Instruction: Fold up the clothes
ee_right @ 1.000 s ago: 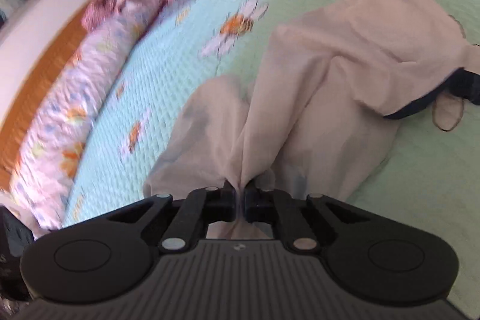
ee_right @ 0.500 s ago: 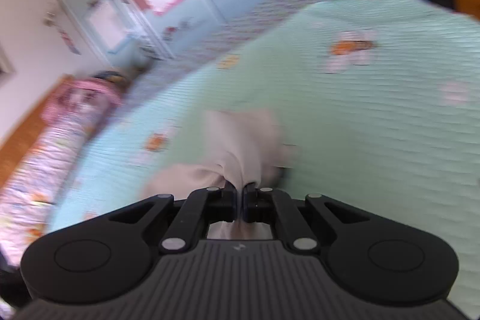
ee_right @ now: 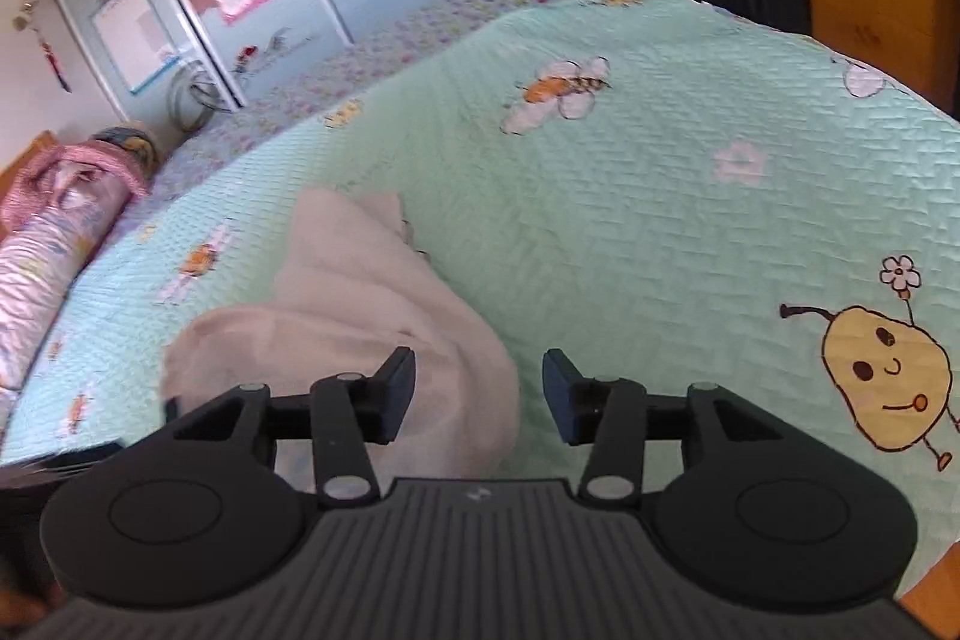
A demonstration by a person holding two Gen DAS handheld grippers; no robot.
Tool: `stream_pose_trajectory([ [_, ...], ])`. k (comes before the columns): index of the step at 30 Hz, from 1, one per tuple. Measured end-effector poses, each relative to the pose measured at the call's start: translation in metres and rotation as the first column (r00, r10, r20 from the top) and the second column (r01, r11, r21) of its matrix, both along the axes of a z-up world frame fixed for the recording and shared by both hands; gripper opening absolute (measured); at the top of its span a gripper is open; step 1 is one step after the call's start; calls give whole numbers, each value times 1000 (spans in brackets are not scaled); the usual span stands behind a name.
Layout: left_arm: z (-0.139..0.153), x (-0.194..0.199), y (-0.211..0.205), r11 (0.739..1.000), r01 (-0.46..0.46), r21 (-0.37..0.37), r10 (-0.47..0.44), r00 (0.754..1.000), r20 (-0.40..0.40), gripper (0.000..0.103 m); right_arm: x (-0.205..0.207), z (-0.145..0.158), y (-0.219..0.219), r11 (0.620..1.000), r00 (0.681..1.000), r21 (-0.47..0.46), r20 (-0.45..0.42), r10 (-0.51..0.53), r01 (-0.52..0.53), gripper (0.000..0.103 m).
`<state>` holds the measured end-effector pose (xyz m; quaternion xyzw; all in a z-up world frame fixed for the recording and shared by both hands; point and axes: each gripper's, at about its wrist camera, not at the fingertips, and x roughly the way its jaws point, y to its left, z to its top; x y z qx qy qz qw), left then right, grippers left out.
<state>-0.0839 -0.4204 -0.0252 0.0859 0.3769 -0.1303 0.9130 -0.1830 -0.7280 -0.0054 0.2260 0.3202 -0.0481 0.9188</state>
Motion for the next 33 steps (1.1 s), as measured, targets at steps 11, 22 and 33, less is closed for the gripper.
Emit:
stream_pose_trajectory([
  [11,-22,30,-17,995,99,-27,-101,993,-64,60,-17,-3,-5,997,1000,81,-3,5,-5,50],
  [22,57,-1,-16,905,103,-413,-110,994,8,5,-30,-10,5,999,1000,54,-4,6,-5,50],
  [33,112,-26,-83,794,289,-535,-334,942,14,5,-38,20,65,950,960,-254,165,225,-179,75],
])
